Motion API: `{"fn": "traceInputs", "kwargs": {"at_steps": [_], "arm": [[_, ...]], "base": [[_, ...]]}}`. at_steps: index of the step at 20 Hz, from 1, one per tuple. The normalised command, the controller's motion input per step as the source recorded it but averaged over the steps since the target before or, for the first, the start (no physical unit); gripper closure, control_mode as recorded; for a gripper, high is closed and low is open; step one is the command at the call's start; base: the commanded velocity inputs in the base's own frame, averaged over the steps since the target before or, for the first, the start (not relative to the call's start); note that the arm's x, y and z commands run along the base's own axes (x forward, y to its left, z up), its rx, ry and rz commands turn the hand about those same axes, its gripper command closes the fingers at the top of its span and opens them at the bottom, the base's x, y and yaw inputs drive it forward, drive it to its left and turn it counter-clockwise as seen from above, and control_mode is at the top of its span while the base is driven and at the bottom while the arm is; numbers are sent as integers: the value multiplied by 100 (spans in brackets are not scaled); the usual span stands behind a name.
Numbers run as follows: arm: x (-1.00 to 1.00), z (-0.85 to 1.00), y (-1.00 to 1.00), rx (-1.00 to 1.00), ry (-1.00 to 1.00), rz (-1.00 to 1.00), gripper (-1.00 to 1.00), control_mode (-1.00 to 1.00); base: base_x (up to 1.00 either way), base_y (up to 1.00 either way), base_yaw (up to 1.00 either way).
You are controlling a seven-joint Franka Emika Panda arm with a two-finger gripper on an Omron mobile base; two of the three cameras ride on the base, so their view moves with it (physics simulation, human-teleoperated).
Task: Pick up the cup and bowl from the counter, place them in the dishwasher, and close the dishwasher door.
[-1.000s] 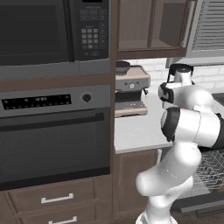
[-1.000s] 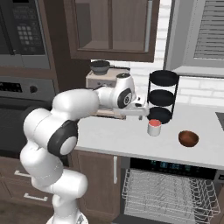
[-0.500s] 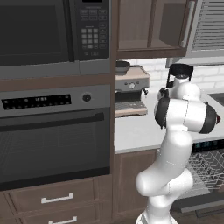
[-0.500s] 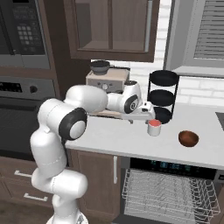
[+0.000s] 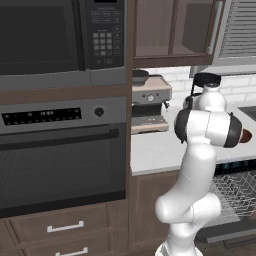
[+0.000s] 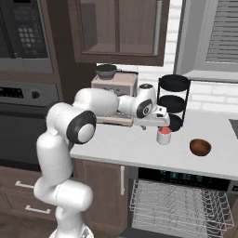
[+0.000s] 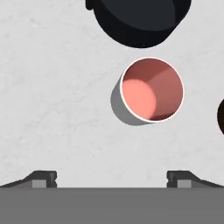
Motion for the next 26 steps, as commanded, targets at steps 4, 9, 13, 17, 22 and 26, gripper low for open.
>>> {"fn": "traceInputs", "kwargs": {"at_steps": [4,9,13,17,22,26], "arm": [[27,-21,0,0,0,4,-100,-100],[33,-18,0,0,0,4,-100,-100],[34,-8,-1,0,0,5,-100,-100],[19,-5,-11,0,0,3,-100,-100],[2,-16,-8,0,0,1,-100,-100],[0,-27,-6,0,0,0,-100,-100]], "base": [[0,0,0],[0,0,0],[0,0,0],[0,0,0],[0,0,0],[0,0,0]]}}
